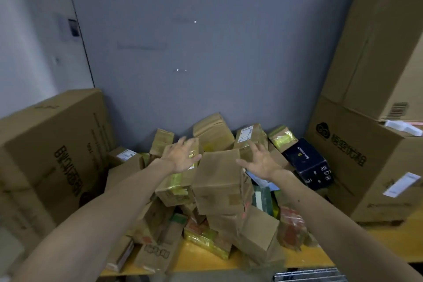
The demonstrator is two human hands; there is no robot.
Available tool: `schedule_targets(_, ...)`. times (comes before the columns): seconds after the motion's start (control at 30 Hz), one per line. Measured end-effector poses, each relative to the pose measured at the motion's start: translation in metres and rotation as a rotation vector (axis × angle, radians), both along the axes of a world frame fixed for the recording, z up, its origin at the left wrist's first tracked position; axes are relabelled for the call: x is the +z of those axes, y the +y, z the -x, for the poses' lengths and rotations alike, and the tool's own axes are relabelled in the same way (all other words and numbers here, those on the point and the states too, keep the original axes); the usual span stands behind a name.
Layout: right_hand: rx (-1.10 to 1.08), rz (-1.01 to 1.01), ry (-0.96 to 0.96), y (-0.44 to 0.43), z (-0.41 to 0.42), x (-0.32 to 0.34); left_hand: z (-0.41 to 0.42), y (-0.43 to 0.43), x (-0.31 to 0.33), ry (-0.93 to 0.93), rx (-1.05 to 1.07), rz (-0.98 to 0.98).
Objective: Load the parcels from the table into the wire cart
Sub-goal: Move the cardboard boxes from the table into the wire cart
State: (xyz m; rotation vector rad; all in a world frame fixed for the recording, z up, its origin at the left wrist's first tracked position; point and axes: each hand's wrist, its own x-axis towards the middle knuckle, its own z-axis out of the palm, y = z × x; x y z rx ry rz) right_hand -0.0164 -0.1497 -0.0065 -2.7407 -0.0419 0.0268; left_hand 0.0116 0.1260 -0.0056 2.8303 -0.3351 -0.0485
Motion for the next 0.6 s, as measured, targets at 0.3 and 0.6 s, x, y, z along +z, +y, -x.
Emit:
schedule_targets(0.3, 0.104, -0.046, 0.332, 0.024, -0.006, -0.049, 0.011, 0.003, -0.057, 0.401, 0.003, 0.126)
schedule_targets(0.6, 0.041, -0.035, 0.341, 0.036, -0.007, -0.062, 0.01, -0.016, -0.09, 0.447, 0.013, 0.366)
